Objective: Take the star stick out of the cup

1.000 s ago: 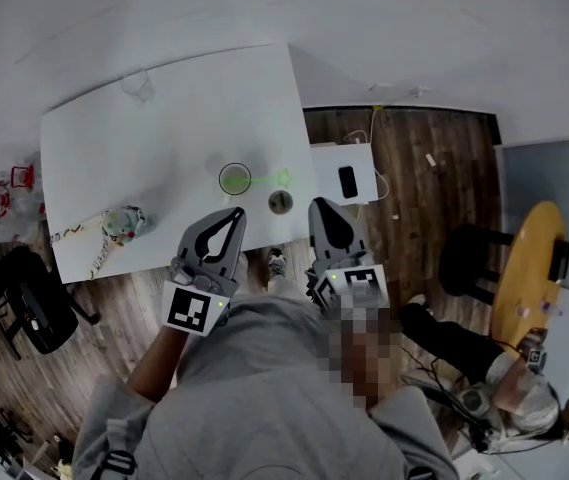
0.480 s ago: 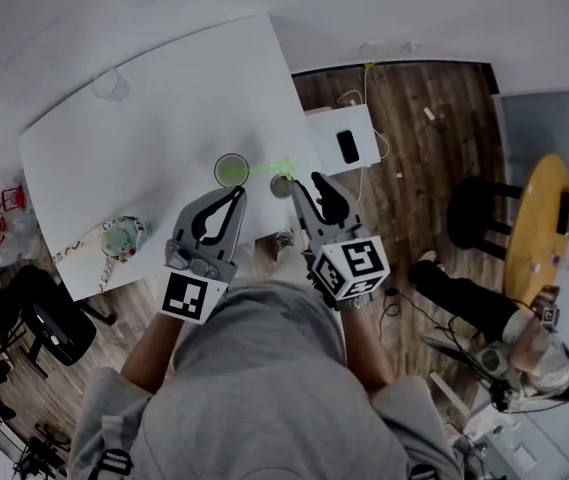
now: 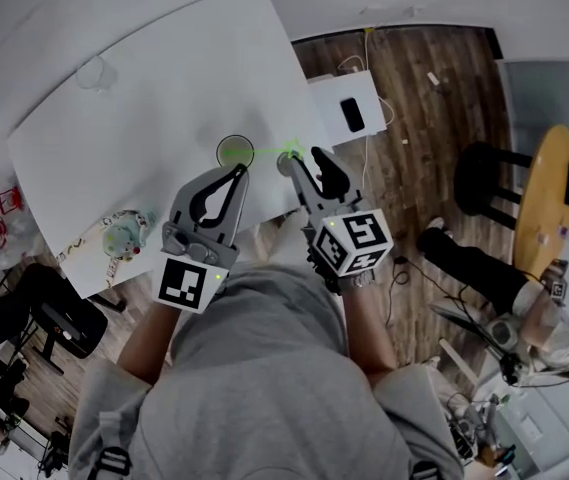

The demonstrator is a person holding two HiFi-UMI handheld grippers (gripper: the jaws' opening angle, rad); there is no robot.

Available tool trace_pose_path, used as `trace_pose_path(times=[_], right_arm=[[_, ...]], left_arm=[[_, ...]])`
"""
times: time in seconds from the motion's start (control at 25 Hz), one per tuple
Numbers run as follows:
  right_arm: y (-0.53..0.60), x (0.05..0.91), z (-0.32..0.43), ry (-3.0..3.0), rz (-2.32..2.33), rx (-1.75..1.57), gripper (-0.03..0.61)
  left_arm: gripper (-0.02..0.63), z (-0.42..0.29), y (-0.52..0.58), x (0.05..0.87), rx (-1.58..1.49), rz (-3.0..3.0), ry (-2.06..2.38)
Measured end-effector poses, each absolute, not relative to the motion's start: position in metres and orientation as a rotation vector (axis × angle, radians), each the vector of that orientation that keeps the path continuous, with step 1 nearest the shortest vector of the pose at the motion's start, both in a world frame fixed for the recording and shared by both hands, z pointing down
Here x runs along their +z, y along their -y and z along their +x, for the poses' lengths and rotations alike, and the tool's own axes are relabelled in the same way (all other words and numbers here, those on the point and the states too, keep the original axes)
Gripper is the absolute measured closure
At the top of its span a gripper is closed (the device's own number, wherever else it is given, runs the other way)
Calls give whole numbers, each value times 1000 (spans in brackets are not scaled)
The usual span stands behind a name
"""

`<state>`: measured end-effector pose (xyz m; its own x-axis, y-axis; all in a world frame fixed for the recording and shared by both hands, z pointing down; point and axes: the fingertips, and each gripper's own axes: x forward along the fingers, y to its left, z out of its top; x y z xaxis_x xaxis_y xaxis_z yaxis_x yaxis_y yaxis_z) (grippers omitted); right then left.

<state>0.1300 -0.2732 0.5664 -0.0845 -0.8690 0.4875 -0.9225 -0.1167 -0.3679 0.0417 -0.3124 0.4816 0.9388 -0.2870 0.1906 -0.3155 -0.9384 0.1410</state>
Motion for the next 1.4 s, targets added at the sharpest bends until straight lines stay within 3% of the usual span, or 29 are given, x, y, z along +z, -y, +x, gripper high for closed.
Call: trace_pose_path(times=[0.56,1.0,1.4], right_arm=[[285,595,128,1975,2074,1071,413],[290,600,129,1964,2124,1124,507],[291,594,120,2005,2098,1112,526]], left_arm=[[581,36,324,491,258,2894,462],[581,28,326,496,266,2879,491],[581,21,328,495,249,2873,543]])
